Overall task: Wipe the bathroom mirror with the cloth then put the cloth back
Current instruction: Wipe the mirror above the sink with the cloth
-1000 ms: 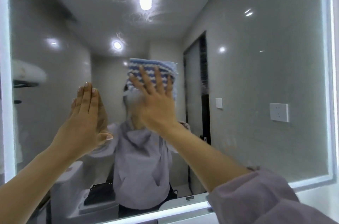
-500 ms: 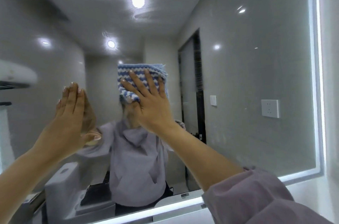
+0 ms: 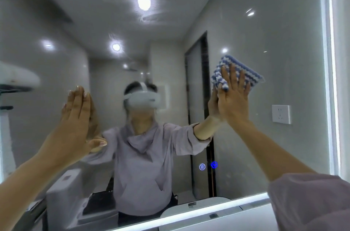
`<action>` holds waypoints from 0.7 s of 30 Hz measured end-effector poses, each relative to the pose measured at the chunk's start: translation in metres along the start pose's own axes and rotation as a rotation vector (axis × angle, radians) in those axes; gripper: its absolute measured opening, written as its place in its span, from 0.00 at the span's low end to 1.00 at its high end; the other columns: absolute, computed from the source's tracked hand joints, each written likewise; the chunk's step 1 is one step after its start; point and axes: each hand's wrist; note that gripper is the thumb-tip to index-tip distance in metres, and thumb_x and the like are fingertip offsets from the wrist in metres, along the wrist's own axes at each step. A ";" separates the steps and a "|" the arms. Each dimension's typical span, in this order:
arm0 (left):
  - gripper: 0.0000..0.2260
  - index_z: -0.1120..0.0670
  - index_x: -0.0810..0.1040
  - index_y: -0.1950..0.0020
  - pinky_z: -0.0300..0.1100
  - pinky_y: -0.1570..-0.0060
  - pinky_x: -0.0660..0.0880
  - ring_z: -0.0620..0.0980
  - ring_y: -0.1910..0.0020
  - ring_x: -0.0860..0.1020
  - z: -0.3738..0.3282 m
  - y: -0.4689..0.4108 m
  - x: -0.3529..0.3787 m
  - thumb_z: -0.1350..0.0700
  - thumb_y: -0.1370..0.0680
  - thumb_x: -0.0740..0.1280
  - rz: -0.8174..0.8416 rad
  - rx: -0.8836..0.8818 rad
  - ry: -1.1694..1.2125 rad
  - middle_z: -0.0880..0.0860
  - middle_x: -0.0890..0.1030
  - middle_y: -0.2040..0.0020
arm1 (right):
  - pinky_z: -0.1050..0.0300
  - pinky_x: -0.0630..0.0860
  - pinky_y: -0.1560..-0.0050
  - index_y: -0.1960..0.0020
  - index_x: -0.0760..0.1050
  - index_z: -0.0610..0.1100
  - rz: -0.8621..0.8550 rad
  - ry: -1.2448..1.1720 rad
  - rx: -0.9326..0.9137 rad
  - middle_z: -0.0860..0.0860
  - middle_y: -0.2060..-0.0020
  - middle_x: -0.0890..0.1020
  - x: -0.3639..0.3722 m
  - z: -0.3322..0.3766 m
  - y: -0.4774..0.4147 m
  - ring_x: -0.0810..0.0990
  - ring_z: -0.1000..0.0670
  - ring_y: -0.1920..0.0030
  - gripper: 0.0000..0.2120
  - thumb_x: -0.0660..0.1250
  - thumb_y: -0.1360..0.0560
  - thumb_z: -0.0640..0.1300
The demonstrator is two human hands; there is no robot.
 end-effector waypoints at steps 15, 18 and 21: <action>0.63 0.63 0.38 0.28 0.58 0.29 0.47 0.47 0.28 0.29 -0.009 0.001 -0.005 0.48 0.44 0.81 0.000 -0.039 0.063 0.61 0.40 0.25 | 0.38 0.37 0.26 0.23 0.41 0.52 0.084 -0.078 -0.394 0.49 0.22 0.44 0.011 0.149 0.068 0.40 0.42 0.23 0.26 0.42 0.19 0.54; 0.65 0.64 0.40 0.27 0.59 0.30 0.48 0.48 0.27 0.31 -0.007 0.000 -0.004 0.48 0.47 0.82 0.024 -0.038 0.072 0.62 0.42 0.25 | 0.40 0.34 0.26 0.23 0.42 0.53 0.174 -0.116 -0.469 0.54 0.24 0.40 0.013 0.165 0.086 0.35 0.45 0.24 0.26 0.42 0.20 0.54; 0.65 0.64 0.39 0.27 0.45 0.28 0.34 0.50 0.26 0.32 -0.006 0.001 -0.003 0.48 0.46 0.81 0.032 -0.038 0.065 0.61 0.41 0.25 | 0.43 0.32 0.26 0.24 0.42 0.54 0.205 -0.103 -0.528 0.55 0.25 0.39 0.008 0.159 0.085 0.33 0.47 0.24 0.26 0.39 0.21 0.54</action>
Point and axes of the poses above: each hand's wrist, its own y-axis away from the middle knuckle, its own x-axis out of the palm, z = x × y
